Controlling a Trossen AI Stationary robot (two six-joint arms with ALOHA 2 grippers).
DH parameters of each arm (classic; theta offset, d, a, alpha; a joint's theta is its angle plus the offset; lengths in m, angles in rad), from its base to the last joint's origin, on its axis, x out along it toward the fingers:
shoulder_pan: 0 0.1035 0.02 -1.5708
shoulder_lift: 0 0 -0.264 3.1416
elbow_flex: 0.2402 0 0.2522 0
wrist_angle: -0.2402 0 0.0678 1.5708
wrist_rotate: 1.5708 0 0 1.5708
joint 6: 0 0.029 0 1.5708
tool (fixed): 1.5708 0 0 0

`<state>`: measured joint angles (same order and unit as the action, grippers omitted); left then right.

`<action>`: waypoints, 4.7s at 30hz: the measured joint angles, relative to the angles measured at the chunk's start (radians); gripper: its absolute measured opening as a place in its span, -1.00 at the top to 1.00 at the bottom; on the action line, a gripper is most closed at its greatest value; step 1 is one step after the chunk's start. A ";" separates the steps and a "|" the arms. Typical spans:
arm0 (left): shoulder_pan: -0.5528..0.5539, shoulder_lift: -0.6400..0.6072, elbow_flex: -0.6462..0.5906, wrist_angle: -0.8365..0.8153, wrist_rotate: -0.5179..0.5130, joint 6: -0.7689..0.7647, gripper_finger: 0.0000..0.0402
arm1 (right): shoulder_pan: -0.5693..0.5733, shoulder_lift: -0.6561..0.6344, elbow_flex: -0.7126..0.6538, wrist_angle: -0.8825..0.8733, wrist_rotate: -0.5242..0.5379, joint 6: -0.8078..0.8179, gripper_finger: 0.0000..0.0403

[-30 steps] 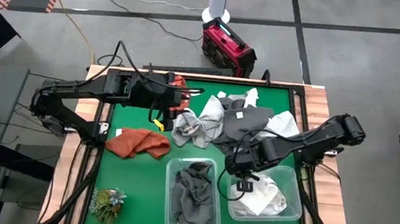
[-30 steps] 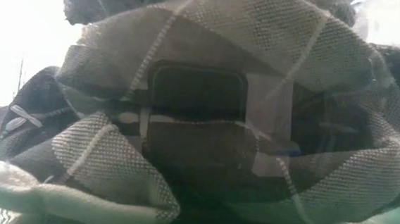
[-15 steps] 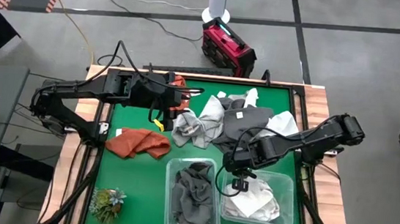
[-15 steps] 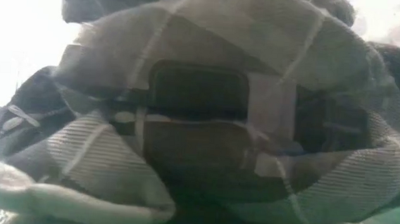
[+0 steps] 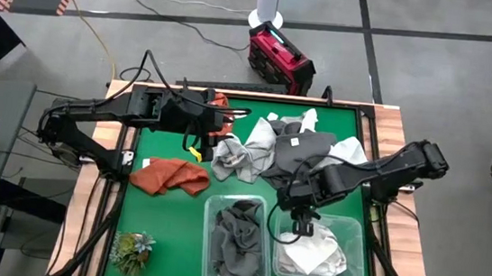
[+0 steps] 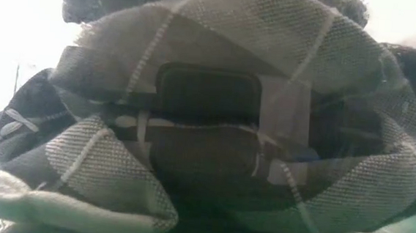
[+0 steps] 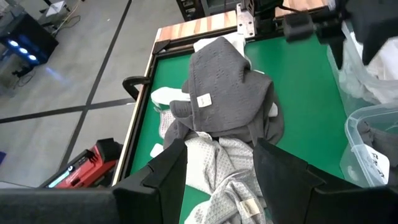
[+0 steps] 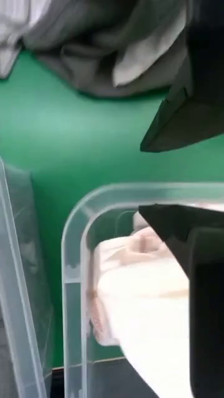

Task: Sort towels by color in basket
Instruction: Adjust the right transparent bin, then put the right white towel into the right transparent bin

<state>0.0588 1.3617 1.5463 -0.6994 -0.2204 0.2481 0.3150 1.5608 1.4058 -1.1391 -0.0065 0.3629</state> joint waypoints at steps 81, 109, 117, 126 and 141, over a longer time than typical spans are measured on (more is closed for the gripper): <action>0.038 -0.036 -0.289 0.019 0.048 0.137 0.14 | -0.666 -0.130 -0.197 -0.403 0.188 -0.346 0.08; 0.092 -0.035 -0.396 0.596 0.213 0.113 0.14 | -0.431 -0.346 -0.305 -0.172 0.075 -0.103 0.92; 0.011 -0.036 -0.428 0.908 0.215 0.110 0.14 | -0.203 -0.543 -0.165 -0.009 0.124 0.056 0.90; -0.093 -0.036 -0.428 0.977 0.215 0.098 0.14 | 0.022 -0.628 -0.153 0.439 0.125 -0.070 0.91; -0.109 -0.036 -0.509 1.013 0.122 0.115 0.14 | 0.304 -0.663 -0.152 1.152 0.073 -0.683 0.89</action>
<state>-0.0502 1.3254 1.0378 0.3132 -0.0988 0.3634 0.6188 0.8978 1.2537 0.0131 0.0663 -0.3201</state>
